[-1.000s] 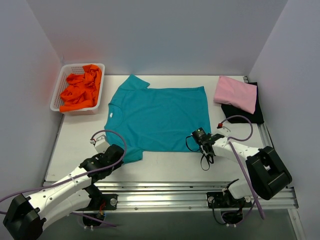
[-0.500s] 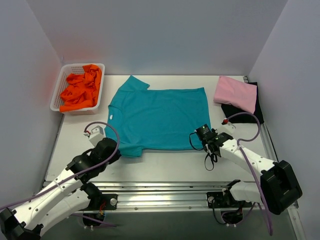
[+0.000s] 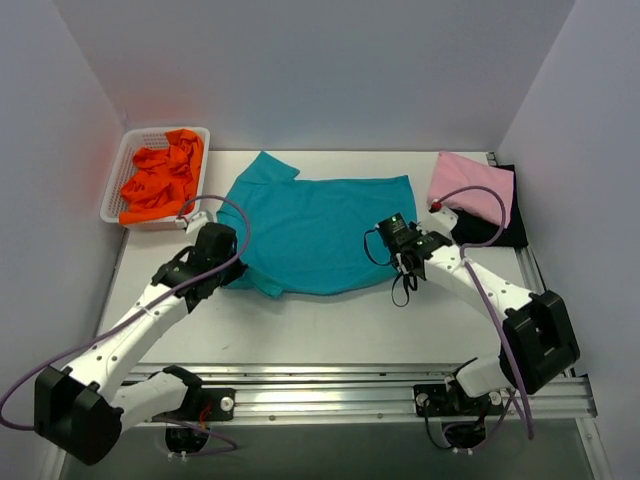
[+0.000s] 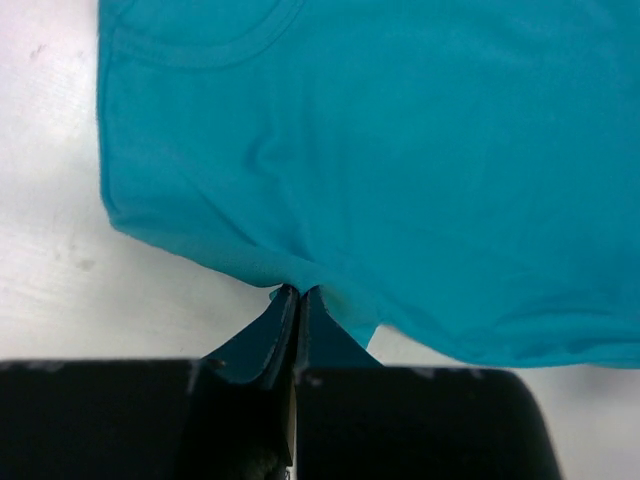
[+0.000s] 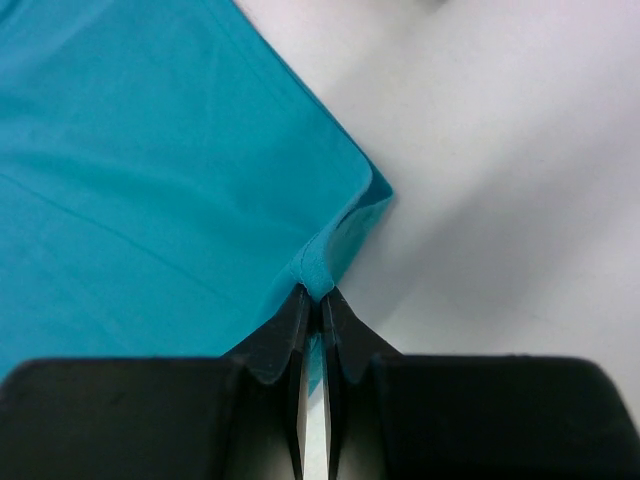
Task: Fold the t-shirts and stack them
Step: Fold the flattened tshirt in 1/3 of the way
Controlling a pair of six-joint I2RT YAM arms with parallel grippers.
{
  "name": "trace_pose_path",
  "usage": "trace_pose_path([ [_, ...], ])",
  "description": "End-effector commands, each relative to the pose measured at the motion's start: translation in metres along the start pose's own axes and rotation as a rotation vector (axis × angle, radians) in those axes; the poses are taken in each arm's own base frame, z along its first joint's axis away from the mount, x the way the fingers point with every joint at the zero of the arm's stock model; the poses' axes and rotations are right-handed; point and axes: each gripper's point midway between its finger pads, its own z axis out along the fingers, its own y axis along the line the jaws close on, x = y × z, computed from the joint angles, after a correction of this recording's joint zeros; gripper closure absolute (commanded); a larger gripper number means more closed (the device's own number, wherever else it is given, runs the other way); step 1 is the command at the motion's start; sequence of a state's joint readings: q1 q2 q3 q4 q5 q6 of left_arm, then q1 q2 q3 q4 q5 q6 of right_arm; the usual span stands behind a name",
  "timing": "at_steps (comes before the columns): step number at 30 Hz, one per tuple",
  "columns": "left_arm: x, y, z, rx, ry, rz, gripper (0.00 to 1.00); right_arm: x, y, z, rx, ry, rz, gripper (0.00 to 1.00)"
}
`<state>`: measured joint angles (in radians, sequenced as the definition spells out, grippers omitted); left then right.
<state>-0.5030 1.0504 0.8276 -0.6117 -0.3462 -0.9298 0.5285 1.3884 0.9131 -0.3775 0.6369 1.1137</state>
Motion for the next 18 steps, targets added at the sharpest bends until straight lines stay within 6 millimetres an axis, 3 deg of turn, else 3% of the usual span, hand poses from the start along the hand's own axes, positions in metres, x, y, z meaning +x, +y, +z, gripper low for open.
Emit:
trace_pose_path([
  [1, -0.043, -0.043, 0.003, 0.115, -0.061, -0.013, 0.97, -0.026, 0.011, 0.008, 0.048, -0.073, -0.008, 1.0],
  [3, -0.054, -0.059, 0.024, 0.139, -0.032, -0.019, 0.96, -0.029, 0.017, 0.025, 0.08, -0.072, -0.022, 1.0],
  [4, -0.069, -0.056, 0.038, 0.126, -0.038, -0.048, 0.96, -0.042, 0.03, 0.031, 0.071, -0.084, 0.008, 1.0],
  [5, -0.077, -0.068, 0.062, 0.116, -0.003, -0.039, 0.96, -0.045, 0.035, 0.042, 0.091, -0.081, 0.017, 1.0],
  [6, -0.085, -0.073, 0.079, 0.115, 0.019, -0.036, 0.94, -0.039, 0.034, 0.073, 0.146, -0.057, 0.004, 1.0],
  [7, -0.072, -0.053, 0.127, 0.011, 0.115, -0.022, 0.92, -0.059, 0.058, 0.084, 0.126, -0.067, 0.038, 1.0],
  [8, -0.119, -0.085, 0.133, 0.063, 0.054, 0.001, 0.74, -0.059, 0.067, 0.101, 0.144, -0.029, 0.034, 1.0],
  [9, -0.128, -0.091, 0.152, 0.061, 0.074, 0.03, 0.37, -0.034, 0.056, 0.136, 0.244, 0.058, -0.059, 0.96],
  [10, -0.108, -0.073, 0.196, -0.039, 0.169, 0.071, 0.11, -0.083, 0.094, 0.144, 0.197, 0.0, 0.017, 0.82],
  [11, -0.156, -0.104, 0.196, 0.012, 0.076, 0.079, 0.02, -0.097, 0.101, 0.154, 0.215, -0.028, -0.028, 0.29],
  [12, -0.159, -0.105, 0.208, 0.004, 0.093, 0.093, 0.06, -0.089, 0.095, 0.168, 0.287, -0.008, -0.09, 0.04],
  [13, -0.142, -0.091, 0.225, -0.043, 0.176, 0.097, 0.06, -0.103, 0.102, 0.167, 0.285, -0.025, -0.082, 0.0],
  [14, -0.154, -0.094, 0.225, -0.016, 0.171, 0.07, 0.06, -0.125, 0.118, 0.161, 0.251, -0.054, -0.049, 0.0],
  [15, -0.164, -0.103, 0.218, 0.02, 0.148, 0.063, 0.06, -0.131, 0.118, 0.156, 0.245, -0.059, -0.05, 0.0],
  [18, -0.176, -0.104, 0.208, 0.053, 0.086, 0.051, 0.06, -0.145, 0.114, 0.138, 0.225, -0.096, -0.011, 0.0],
])
